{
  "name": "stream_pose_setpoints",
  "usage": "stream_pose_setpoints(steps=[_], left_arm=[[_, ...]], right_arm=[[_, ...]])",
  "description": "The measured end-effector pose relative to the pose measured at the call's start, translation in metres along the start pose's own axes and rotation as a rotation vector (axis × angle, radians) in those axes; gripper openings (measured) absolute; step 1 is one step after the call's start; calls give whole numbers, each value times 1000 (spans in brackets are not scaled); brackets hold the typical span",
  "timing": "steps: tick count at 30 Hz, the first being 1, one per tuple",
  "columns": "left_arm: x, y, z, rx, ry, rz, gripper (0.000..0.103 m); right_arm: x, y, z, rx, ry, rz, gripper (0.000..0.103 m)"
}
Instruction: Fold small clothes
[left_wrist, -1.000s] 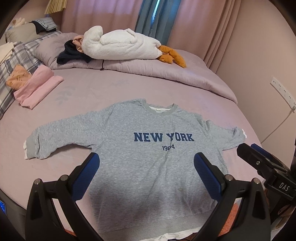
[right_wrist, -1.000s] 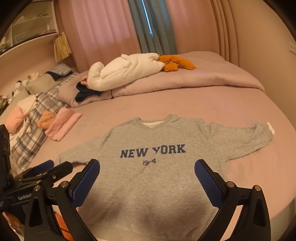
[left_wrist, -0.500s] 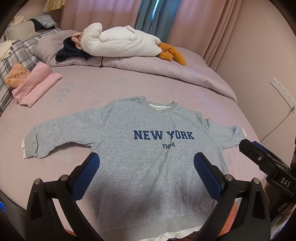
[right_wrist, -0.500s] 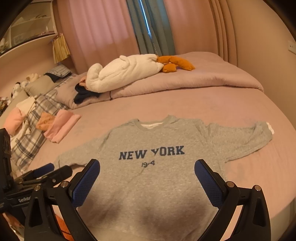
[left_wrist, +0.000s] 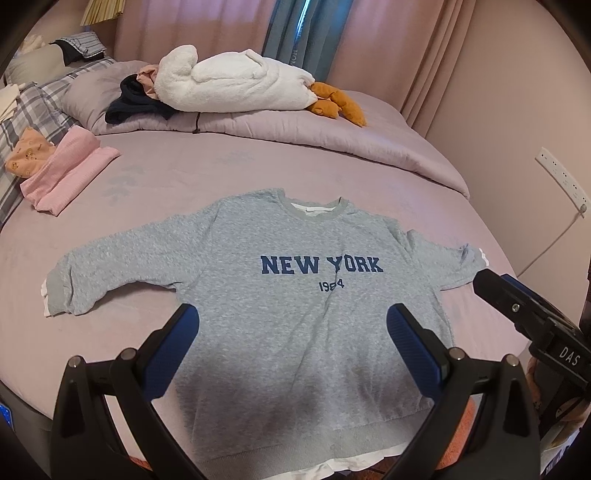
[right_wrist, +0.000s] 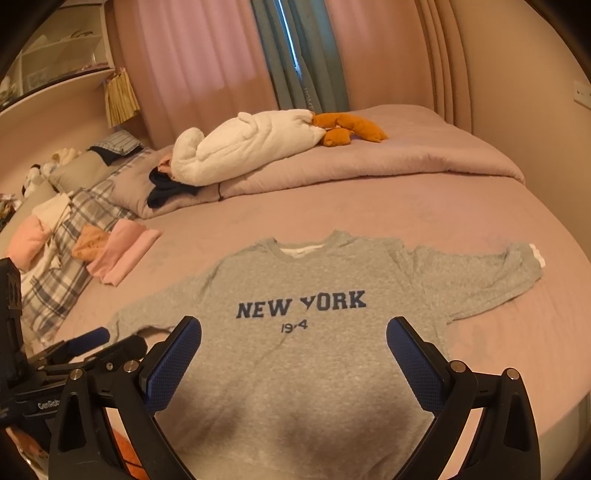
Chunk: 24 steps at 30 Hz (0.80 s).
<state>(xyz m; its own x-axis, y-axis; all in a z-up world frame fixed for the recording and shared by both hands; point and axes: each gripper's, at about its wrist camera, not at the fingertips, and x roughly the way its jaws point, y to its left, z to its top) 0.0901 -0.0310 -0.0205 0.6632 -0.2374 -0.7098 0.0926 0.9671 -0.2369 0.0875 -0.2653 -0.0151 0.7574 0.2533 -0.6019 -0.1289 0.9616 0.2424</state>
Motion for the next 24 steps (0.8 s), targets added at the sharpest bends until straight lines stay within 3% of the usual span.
stream_pose_setpoints(steps=[12, 16, 24], left_arm=[[-2, 1, -3, -12, 7, -10, 102], [-2, 1, -3, -11, 8, -10, 102], [-3, 2, -8, -8, 13, -9, 102]], right_arm=[[-3, 1, -2, -1, 0, 3, 100], [-3, 1, -3, 0, 0, 6, 93], [-4, 0, -4, 5, 4, 8, 93]])
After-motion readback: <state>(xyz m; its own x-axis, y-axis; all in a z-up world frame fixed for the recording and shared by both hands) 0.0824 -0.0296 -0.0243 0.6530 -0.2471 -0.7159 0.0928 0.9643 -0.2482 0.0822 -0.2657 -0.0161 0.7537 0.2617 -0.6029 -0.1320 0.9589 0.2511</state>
